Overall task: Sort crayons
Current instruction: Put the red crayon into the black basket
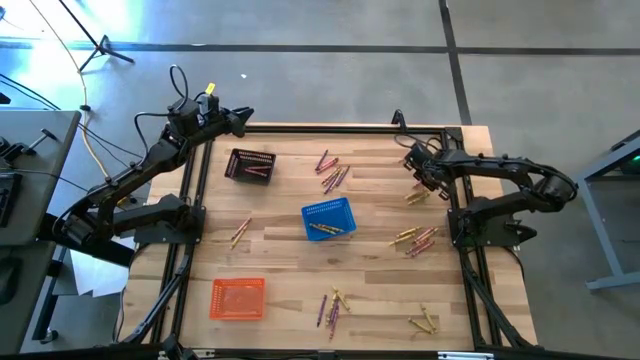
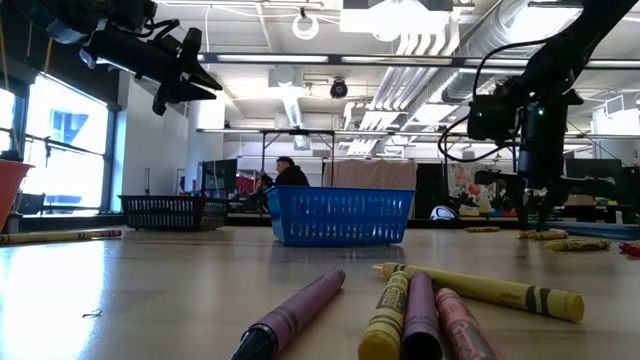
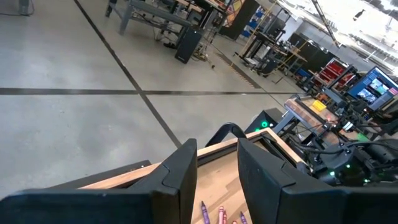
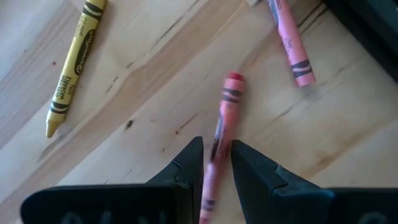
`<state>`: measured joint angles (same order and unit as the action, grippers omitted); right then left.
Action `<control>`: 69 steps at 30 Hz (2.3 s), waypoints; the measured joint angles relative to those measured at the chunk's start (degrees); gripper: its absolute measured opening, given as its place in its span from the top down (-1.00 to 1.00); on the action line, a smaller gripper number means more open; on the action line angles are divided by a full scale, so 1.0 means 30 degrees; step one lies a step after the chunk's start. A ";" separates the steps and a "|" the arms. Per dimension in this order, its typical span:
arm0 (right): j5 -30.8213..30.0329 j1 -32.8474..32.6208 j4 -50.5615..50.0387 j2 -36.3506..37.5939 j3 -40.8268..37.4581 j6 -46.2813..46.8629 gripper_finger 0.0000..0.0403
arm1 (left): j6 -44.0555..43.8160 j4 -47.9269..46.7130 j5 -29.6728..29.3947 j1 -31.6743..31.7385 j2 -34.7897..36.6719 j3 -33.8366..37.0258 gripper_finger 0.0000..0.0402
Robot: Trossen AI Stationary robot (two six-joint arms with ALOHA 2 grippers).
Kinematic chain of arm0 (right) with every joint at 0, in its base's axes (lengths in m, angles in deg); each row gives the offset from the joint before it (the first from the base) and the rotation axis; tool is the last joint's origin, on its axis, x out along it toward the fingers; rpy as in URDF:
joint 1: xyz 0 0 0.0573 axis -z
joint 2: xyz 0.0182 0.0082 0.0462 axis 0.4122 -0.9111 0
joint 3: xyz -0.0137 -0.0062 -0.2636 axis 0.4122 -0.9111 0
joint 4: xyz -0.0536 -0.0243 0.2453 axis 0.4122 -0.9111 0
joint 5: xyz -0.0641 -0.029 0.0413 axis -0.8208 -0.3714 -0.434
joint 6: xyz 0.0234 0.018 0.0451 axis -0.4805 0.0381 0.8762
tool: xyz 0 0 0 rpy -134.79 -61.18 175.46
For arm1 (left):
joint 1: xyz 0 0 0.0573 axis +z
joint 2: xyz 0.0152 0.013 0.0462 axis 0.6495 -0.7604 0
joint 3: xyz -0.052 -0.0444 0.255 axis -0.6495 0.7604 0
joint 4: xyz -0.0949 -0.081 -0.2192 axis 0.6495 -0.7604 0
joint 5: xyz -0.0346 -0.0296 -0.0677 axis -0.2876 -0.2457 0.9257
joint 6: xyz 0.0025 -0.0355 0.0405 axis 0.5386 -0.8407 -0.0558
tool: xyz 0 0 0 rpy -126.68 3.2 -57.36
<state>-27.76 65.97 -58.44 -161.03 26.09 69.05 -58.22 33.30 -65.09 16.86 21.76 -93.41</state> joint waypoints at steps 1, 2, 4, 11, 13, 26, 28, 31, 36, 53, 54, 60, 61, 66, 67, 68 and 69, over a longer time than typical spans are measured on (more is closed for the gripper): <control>-0.0011 0.0000 0.0148 0.0004 -0.0103 0.0000 0.66 | -0.0005 0.0000 0.0000 0.0000 0.0000 0.0000 0.48; -0.0022 -0.0002 0.0295 0.0025 -0.0188 0.0000 0.66 | -0.0005 0.0000 0.0000 0.0000 0.0000 0.0000 0.48; -0.0062 -0.0007 0.0468 0.0058 -0.0342 0.0000 0.66 | 0.0001 0.0000 0.0000 0.0000 0.0000 0.0000 0.48; -0.0384 -0.0023 0.0836 0.0102 -0.1032 0.0411 0.80 | -0.0012 0.0007 -0.0007 0.0000 0.0000 0.0000 0.48; -0.0614 -0.0043 0.0821 0.0095 -0.1070 0.0488 0.92 | -0.0020 0.0007 -0.0007 0.0000 0.0000 0.0000 0.48; -0.1098 -0.0543 0.3138 0.0785 0.0978 -0.1738 0.96 | -0.0634 0.0989 -0.0015 -0.0015 0.0007 0.0000 0.48; -0.1093 -0.0880 0.4144 0.1024 0.1667 -0.3306 0.96 | -0.1341 0.1318 0.0077 -0.0081 0.0005 0.0000 0.48; -0.1089 -0.1647 0.7081 0.1295 0.3114 -0.6079 0.97 | -0.2445 0.1774 0.0592 -0.0431 -0.0113 0.0000 0.48; -0.1080 -0.3235 1.0362 0.1246 0.5728 -1.0566 0.98 | -0.3027 0.2870 0.1308 -0.2074 -0.1000 0.0000 0.48; -0.2105 -0.9048 1.0642 -0.1130 1.1549 -1.5202 0.94 | -0.4979 0.9820 0.1729 -0.7142 -0.5079 -0.0523 0.48; -0.2270 -0.9377 1.0799 -0.1517 1.1585 -1.5023 0.94 | -0.4859 0.9819 0.1794 -0.7392 -0.5157 -0.0728 0.48; -0.2342 -1.0538 1.3395 -0.3103 1.1682 -1.4996 0.93 | -0.3704 0.9723 0.1807 -0.8633 -0.5595 -0.1970 0.48; -0.2341 -1.0639 1.3611 -0.3135 1.1694 -1.5001 0.93 | -0.3388 0.9579 0.1802 -0.8803 -0.5613 -0.2158 0.48; -0.2335 -1.1061 1.4145 -0.3140 1.1701 -1.5424 0.93 | -0.1547 0.8782 0.1817 -0.9800 -0.5661 -0.2528 0.41; -0.2309 -1.1142 1.4368 -0.3140 1.1701 -1.5404 0.93 | -0.1376 0.8804 0.1823 -0.9994 -0.5663 -0.2535 0.38; -0.2227 -1.1219 1.4590 -0.3140 1.1701 -1.5358 0.93 | -0.1254 0.8822 0.1821 -1.0180 -0.5688 -0.2545 0.36; -0.2179 -1.1309 1.4695 -0.3140 1.1706 -1.5365 0.93 | -0.1147 0.8836 0.1812 -1.0339 -0.5721 -0.2550 0.33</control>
<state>-34.30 32.05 -14.35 -170.45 61.21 22.95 -61.66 59.81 -59.66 -14.16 4.60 -101.06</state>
